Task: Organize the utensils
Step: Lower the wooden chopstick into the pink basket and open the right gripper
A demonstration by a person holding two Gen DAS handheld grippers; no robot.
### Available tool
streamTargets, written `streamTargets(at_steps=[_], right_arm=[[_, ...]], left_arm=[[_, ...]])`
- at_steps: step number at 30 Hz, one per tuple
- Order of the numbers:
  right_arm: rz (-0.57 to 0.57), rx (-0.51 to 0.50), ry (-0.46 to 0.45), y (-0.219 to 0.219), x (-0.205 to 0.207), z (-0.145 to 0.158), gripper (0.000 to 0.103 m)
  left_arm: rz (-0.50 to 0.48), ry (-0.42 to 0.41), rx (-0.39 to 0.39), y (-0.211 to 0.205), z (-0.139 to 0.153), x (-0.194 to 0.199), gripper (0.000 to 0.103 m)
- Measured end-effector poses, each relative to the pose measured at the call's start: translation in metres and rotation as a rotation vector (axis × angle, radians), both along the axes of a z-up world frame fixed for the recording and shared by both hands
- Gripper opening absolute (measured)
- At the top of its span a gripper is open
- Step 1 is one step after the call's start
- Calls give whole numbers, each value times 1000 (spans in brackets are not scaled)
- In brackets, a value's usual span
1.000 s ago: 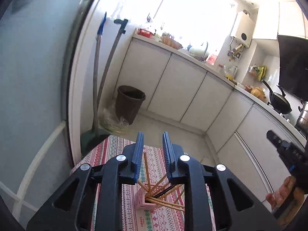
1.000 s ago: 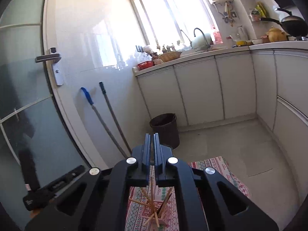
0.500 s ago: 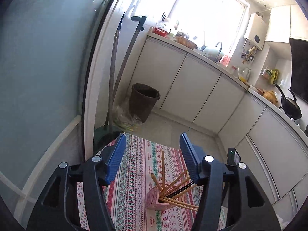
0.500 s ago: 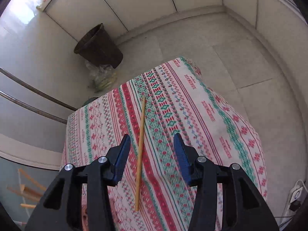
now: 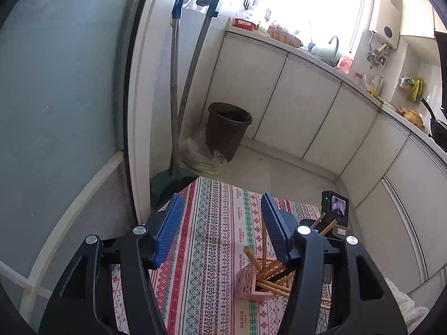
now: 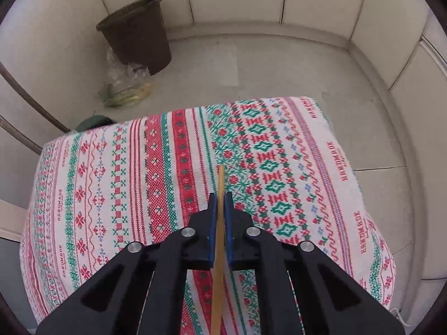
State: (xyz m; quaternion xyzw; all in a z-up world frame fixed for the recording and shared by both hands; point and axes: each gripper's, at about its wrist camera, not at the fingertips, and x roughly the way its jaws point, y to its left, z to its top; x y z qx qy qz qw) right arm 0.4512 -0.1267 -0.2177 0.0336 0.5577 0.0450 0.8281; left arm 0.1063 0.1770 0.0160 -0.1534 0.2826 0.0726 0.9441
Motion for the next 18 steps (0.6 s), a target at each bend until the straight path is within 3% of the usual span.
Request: streamTargets(at_steps=[8,18], right_arm=[[-18,54,-172,-40,-89,88,5],[-12,38,-389,-75,-200,254,5]], left_arm=[[-48,-34,-18,-6,18,-26,56],[-109,-78,-80,-17,40,-49,56]])
